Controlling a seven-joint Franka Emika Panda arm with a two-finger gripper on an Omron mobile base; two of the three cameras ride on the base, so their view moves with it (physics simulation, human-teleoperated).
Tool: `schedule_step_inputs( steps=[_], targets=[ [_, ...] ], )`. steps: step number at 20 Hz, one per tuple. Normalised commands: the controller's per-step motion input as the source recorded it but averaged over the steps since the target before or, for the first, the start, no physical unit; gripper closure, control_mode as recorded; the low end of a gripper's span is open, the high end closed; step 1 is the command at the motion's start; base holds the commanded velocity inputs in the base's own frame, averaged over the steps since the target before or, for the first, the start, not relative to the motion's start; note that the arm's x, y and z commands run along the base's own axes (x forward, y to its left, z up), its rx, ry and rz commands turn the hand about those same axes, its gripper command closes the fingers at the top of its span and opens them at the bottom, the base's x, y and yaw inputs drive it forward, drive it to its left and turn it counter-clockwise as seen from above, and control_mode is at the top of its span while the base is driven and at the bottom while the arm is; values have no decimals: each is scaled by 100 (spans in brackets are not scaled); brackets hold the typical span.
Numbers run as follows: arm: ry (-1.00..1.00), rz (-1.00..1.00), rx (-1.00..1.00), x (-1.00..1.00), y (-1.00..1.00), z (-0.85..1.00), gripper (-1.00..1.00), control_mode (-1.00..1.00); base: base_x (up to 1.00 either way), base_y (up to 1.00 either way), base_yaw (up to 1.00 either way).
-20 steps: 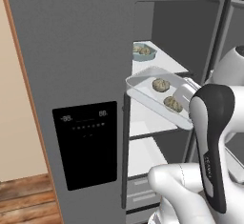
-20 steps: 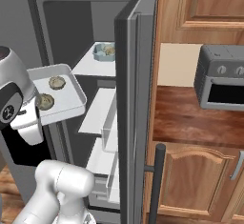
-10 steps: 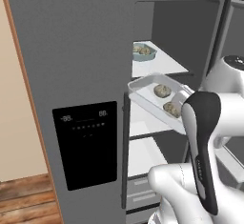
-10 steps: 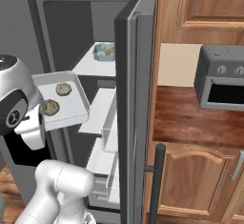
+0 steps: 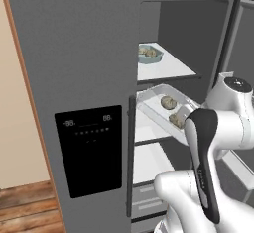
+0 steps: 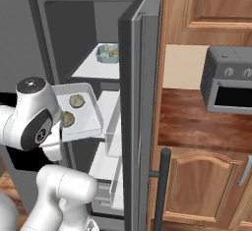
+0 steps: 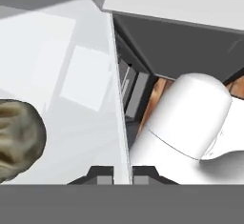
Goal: Place two dumplings into each of the tupperware containers and then place the containers in the fridge.
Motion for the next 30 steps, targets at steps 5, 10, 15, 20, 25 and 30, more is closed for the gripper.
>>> schedule_step_inputs(
  steps=[5, 10, 15, 20, 25, 30],
  targets=[
    [0, -12, 1, 0, 0, -11, 100, -100, 0, 0, 0],
    [0, -14, 0, 23, 0, -11, 100, -100, 0, 0, 0],
    [0, -3, 0, 60, 2, -29, 100, -100, 0, 0, 0],
    [0, 2, 5, 66, -3, -41, 100, -100, 0, 0, 0],
    [0, 1, 4, 63, 0, -59, 100, -100, 0, 0, 0],
    [-1, 0, 7, 69, -12, -36, 100, -100, 0, 0, 0]
  ],
)
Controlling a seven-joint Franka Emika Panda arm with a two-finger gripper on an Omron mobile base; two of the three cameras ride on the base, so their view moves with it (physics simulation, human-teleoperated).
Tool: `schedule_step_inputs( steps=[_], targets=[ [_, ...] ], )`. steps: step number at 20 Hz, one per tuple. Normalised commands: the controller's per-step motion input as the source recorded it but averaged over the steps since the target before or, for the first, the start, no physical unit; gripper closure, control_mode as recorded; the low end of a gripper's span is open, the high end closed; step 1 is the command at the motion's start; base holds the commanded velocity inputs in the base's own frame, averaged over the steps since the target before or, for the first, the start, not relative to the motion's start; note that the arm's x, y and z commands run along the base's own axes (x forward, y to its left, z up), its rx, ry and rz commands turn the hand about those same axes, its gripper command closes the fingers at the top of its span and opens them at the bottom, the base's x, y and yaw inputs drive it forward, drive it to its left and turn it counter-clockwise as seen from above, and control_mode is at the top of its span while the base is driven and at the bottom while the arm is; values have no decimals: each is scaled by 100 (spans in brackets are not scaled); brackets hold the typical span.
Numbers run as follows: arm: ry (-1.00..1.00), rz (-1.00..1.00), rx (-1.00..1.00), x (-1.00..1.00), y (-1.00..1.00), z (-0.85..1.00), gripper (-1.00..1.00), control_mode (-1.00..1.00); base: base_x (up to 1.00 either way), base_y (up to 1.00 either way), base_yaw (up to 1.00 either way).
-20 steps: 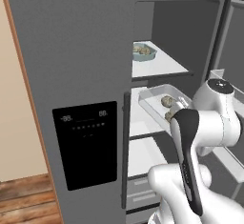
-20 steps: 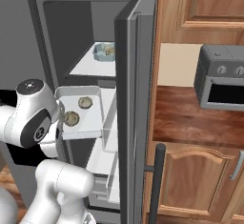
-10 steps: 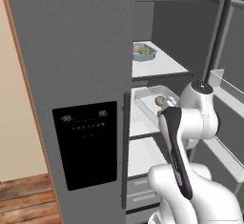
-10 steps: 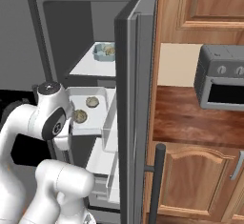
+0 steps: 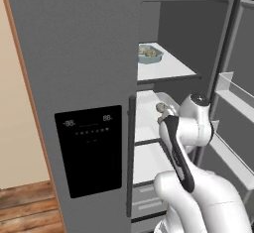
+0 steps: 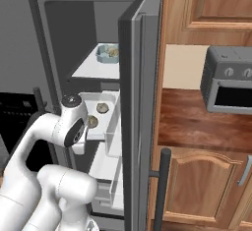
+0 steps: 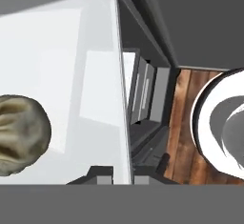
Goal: Place two dumplings into each of the tupperware containers and then place the containers in the fridge.
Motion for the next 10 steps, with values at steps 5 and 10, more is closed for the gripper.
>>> schedule_step_inputs(
  steps=[5, 10],
  targets=[
    [0, 0, 10, 77, -23, -22, 100, -100, 0, 0, 0],
    [0, 0, 3, 75, 0, -2, 100, -100, 0, 0, 0]
  ],
)
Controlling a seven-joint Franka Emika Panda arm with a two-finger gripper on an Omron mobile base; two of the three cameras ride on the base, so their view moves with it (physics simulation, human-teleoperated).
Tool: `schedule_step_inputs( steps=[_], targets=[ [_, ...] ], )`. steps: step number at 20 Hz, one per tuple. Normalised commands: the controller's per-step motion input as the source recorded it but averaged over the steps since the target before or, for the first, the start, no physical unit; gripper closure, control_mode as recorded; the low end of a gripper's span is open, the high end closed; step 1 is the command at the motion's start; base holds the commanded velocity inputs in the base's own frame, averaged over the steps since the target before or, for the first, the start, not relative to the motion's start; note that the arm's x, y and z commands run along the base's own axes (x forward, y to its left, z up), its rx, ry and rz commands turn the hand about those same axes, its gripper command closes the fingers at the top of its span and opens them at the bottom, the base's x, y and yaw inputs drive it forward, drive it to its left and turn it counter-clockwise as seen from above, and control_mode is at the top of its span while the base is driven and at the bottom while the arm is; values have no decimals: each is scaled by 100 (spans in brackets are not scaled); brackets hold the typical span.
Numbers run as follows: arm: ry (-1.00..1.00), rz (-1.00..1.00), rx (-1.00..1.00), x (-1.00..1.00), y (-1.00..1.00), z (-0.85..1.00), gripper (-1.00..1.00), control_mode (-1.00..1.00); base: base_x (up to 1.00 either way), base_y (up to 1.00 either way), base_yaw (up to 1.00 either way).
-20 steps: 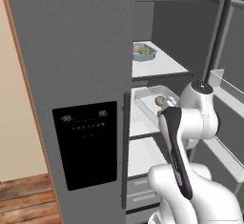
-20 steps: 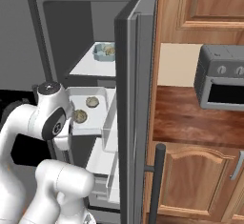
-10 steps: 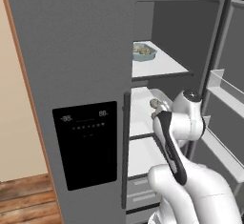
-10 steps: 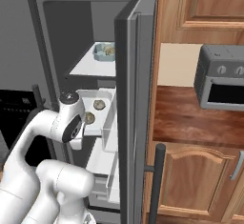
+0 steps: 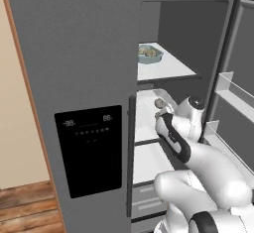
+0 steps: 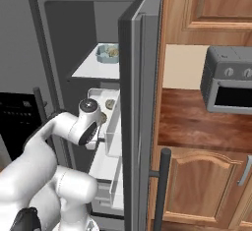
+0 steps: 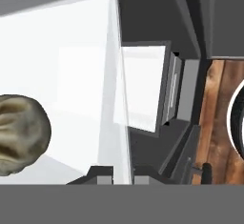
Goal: Place two dumplings into each of the tupperware containers and then place the containers in the fridge.
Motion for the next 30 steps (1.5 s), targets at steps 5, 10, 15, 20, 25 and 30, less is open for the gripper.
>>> schedule_step_inputs(
  steps=[5, 10, 15, 20, 25, 30],
  targets=[
    [0, 0, 1, 60, -1, -2, 100, -100, 0, 0, 0],
    [0, 0, 0, 49, 0, -3, 100, -100, 0, 0, 0],
    [0, 0, 0, 48, 0, -15, 100, -100, 0, 0, 0],
    [0, 0, 0, 32, 0, -33, 100, -100, 0, 0, 0],
    [0, 0, 0, 31, -10, -30, 100, -100, 0, 0, 0],
    [0, 0, 0, 28, -33, -3, 100, -100, 0, 0, 0]
  ],
)
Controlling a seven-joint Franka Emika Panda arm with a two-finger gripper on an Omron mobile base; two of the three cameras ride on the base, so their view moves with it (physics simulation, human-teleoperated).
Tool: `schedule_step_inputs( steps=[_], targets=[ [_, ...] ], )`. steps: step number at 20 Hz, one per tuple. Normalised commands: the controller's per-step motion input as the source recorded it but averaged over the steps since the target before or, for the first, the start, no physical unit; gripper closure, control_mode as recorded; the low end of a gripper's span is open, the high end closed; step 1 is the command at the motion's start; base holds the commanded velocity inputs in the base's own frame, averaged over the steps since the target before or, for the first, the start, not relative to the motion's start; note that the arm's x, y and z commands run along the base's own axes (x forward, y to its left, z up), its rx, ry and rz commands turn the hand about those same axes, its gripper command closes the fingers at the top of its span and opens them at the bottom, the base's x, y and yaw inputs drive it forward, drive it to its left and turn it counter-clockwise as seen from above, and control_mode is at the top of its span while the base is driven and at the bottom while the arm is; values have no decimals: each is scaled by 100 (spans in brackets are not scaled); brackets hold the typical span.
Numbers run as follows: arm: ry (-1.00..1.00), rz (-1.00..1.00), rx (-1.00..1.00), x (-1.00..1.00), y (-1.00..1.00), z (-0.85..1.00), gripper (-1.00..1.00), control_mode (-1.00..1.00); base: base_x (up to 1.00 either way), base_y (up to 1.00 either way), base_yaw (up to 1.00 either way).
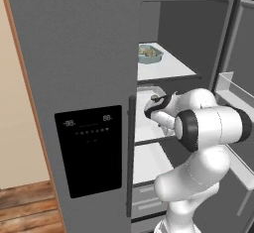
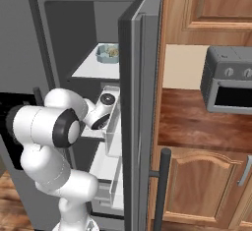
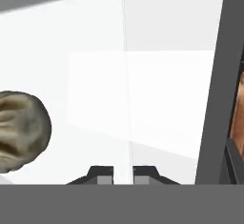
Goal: Place two dumplings into each of the tupperware containers and then place the containers in the fridge.
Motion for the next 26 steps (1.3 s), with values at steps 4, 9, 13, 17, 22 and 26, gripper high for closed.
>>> schedule_step_inputs(
  steps=[4, 9, 13, 17, 22, 26],
  targets=[
    [0, 0, 0, 36, -36, -9, 100, -100, 0, 0, 0],
    [0, 0, 0, 51, -8, -19, 100, -100, 0, 0, 0],
    [0, 0, 0, 36, -6, -33, 100, -100, 0, 0, 0],
    [0, 0, 0, 0, -1, -2, 100, -100, 0, 0, 0],
    [-3, 0, 0, 0, 0, 0, -100, -100, 0, 0, 0],
    [-17, 0, 0, 0, 0, 14, -100, -100, 0, 0, 0]
  ],
)
